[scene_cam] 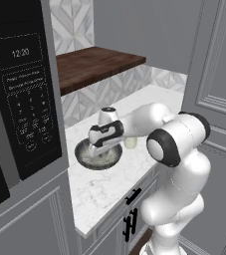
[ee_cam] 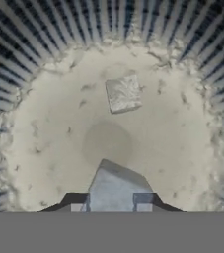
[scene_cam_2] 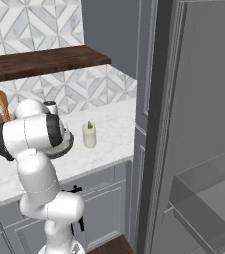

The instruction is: Grab a lemon wedge from the fridge and one ice cube from the ice bowl, and put them in the glass of lemonade.

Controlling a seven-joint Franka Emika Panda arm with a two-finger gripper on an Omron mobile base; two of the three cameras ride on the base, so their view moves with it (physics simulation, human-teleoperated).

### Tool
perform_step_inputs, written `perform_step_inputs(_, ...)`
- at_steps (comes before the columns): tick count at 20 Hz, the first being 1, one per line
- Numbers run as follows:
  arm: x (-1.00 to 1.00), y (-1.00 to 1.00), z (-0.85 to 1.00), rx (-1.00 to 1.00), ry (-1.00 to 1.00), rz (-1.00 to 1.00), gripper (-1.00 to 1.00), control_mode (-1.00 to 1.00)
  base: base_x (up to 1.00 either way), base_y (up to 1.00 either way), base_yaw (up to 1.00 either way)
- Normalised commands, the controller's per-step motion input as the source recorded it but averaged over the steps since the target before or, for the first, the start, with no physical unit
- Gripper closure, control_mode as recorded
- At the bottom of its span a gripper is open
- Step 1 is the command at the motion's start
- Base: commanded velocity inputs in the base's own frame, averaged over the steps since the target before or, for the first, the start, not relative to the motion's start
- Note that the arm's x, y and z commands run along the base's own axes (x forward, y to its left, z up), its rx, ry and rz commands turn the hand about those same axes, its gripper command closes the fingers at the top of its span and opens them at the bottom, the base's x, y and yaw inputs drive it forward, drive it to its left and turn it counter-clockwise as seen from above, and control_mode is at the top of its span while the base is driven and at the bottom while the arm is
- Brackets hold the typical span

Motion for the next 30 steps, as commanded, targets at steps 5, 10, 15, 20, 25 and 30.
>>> perform_step_inputs(5, -0.03, -0.02, 0.40, 0.09, -0.07, -0.02, 1.00, -1.00, 0.00, 0.00, 0.00)
perform_step_inputs(10, 0.00, -0.07, 0.23, 0.15, -0.08, -0.01, 1.00, -1.00, 0.00, 0.00, 0.00)
perform_step_inputs(15, 0.00, -0.11, 0.14, 0.11, -0.03, 0.00, 1.00, -1.00, 0.00, 0.00, 0.00)
perform_step_inputs(20, -0.06, -0.04, 0.09, 0.09, -0.02, 0.00, 1.00, -1.00, 0.00, 0.00, 0.00)
perform_step_inputs(25, -0.10, -0.05, 0.44, -0.04, 0.00, 0.00, 1.00, -1.00, 0.00, 0.00, 0.00)
perform_step_inputs(30, 0.00, -0.07, 0.90, -0.34, 0.00, -0.04, 1.00, -1.00, 0.00, 0.00, 0.00)
